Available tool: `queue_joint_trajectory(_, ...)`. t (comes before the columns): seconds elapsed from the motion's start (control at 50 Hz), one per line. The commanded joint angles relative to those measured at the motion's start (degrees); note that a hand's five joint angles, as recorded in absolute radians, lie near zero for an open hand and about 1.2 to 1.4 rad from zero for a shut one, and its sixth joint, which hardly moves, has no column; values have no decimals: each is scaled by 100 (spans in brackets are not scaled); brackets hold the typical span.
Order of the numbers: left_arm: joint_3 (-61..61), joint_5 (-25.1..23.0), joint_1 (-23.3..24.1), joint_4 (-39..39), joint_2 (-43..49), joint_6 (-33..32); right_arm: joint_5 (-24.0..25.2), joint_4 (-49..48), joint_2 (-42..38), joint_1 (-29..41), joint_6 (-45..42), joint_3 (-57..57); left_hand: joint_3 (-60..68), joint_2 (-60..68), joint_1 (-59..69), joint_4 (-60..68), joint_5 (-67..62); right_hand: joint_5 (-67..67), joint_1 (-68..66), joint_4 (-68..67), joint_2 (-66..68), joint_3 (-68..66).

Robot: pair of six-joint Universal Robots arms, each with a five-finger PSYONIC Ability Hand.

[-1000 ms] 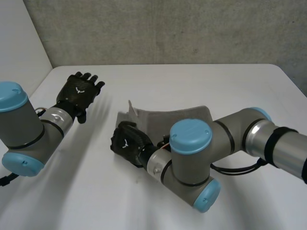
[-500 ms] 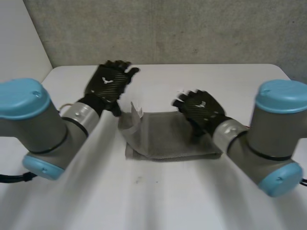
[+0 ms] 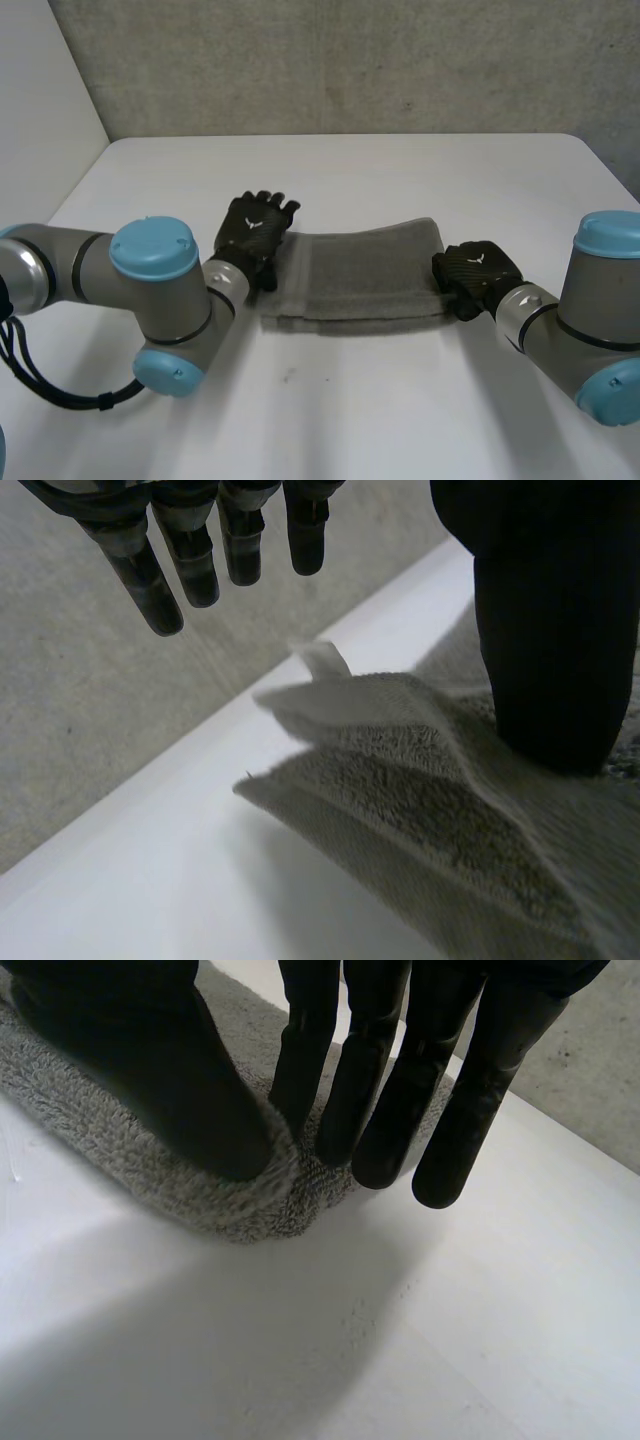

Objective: Fold the towel.

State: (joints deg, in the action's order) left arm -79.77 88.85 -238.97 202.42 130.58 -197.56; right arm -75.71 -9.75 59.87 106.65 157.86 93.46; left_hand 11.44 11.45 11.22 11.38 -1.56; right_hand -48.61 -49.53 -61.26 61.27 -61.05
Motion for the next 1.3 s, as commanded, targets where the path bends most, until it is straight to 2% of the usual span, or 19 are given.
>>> queue_joint_trajectory(0.02,-398,9,8,26,-41,-450,-83,17,68,49,-19,-38,113,112,135,120,-101,-2139,-3047,-1874,1873,-1895)
queue_joint_trajectory(0.28,-751,27,122,52,-296,-371,-207,69,526,137,-492,-626,113,112,135,119,-101,-2139,-3047,-1874,1873,-1895)
queue_joint_trajectory(0.42,-636,176,25,52,-780,-363,-506,131,464,981,-625,-1357,29,28,51,35,-17,-2139,-3047,-1874,1873,-1895)
queue_joint_trajectory(0.46,-645,246,-158,52,-1138,-345,-629,253,342,1375,-739,-1715,-21,-22,1,-15,34,-2139,-3047,-1874,1873,-1895)
queue_joint_trajectory(0.58,-733,264,-528,35,-1659,-240,-585,298,42,1886,-871,-2209,-22,-23,0,-15,34,-2139,-3047,-1874,1873,-1895)
queue_joint_trajectory(0.62,-777,273,-659,8,-1842,-196,-471,246,-167,2271,-888,-2402,-22,-23,0,-15,34,-2139,-3047,-1874,1873,-1895)
queue_joint_trajectory(0.68,-812,282,-730,8,-1887,-178,-357,219,-309,2475,-889,-2499,-22,-23,0,-15,34,-2139,-3047,-1874,1873,-1895)
queue_joint_trajectory(0.72,-908,291,-949,0,-2001,-178,98,175,-668,2816,-871,-2613,-22,-23,0,-15,34,-2139,-3047,-1874,1873,-1895)
queue_joint_trajectory(0.78,-1040,282,-1134,-1,-2133,-169,407,175,-1072,3098,-888,-2631,-22,-23,0,-15,34,-2139,-3047,-1874,1873,-1895)
queue_joint_trajectory(0.84,-1163,273,-1196,-1,-2168,-160,470,219,-1459,3257,-897,-2631,-22,-23,0,-15,34,-2139,-3047,-1874,1873,-1895)
queue_joint_trajectory(0.92,-1242,264,-1170,-1,-2168,-160,452,228,-1566,3266,-871,-2692,-22,-23,0,-15,34,-2139,-3047,-1874,1873,-1895)
queue_joint_trajectory(0.96,-1269,264,-1143,-1,-2160,-152,470,219,-1505,3257,-836,-2728,-22,-23,0,-15,34,-1859,-2767,-1595,1593,-1615)
queue_joint_trajectory(1.0,-1261,247,-1108,26,-2142,-134,461,219,-1173,3214,-635,-2728,-38,-39,-16,-32,51,2456,1548,2721,-2723,2700)
queue_joint_trajectory(1.02,-1260,247,-1108,26,-2142,-134,461,219,-1171,3213,-634,-2728,-38,-39,-16,-32,51,2480,1573,2745,-2747,2725)
queue_joint_trajectory(1.04,-1226,247,-1100,43,-2107,-99,461,219,-944,3135,-460,-2684,-38,-39,-16,-32,51,4212,3305,4477,-4479,4457)
queue_joint_trajectory(1.06,-1225,247,-1100,43,-2107,-99,461,219,-942,3134,-458,-2684,-38,-39,-16,-32,51,4230,3322,4495,-4496,4474)
queue_joint_trajectory(1.08,-1173,247,-1073,43,-2089,-47,452,219,-716,2969,-232,-2597,-38,-39,-16,-32,51,4861,3953,5126,-5127,5105)
queue_joint_trajectory(1.2,-831,229,-784,96,-2010,322,338,237,207,2126,928,-1956,-38,-39,-16,-32,51,4861,3953,5126,-5127,5105)
queue_joint_trajectory(1.3,-532,220,-520,79,-1809,805,285,289,473,1519,1658,-1682,62,61,84,69,-50,4861,3953,5126,-5127,5105)
